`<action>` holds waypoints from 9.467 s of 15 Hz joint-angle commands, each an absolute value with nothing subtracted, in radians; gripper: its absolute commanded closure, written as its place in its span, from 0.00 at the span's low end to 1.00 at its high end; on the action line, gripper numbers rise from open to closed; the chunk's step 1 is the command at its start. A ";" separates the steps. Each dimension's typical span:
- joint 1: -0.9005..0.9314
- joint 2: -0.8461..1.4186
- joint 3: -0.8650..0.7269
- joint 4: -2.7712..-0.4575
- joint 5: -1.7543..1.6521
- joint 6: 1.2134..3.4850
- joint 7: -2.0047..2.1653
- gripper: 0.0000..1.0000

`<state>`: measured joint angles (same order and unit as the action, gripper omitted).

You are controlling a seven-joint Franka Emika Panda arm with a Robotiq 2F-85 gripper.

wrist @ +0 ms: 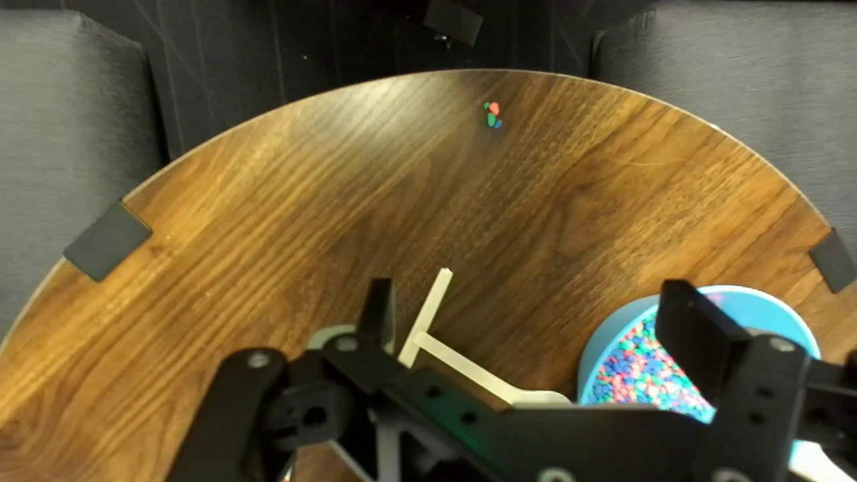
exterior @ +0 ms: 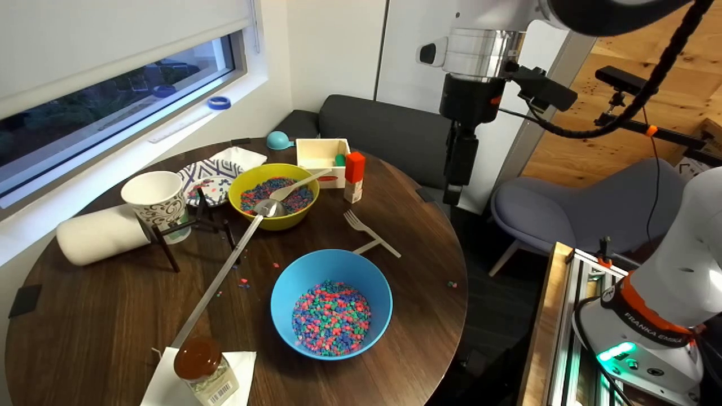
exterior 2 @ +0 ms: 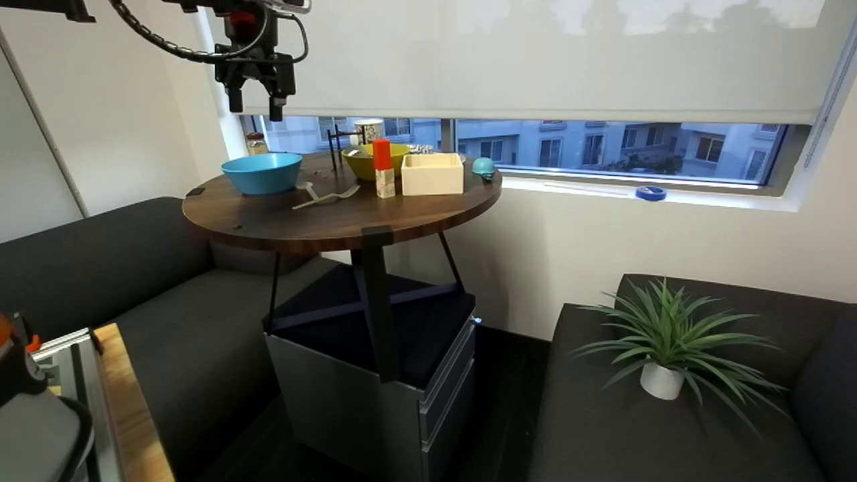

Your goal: Put the objects from the table in the bowl

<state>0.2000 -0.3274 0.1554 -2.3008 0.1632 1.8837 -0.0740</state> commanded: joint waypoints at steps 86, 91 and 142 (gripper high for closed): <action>0.195 0.137 0.191 -2.274 0.257 1.804 0.082 0.70; 0.195 0.140 0.187 -2.273 0.248 1.804 0.091 0.77; 0.244 -0.516 0.296 -2.750 0.057 2.379 0.232 0.07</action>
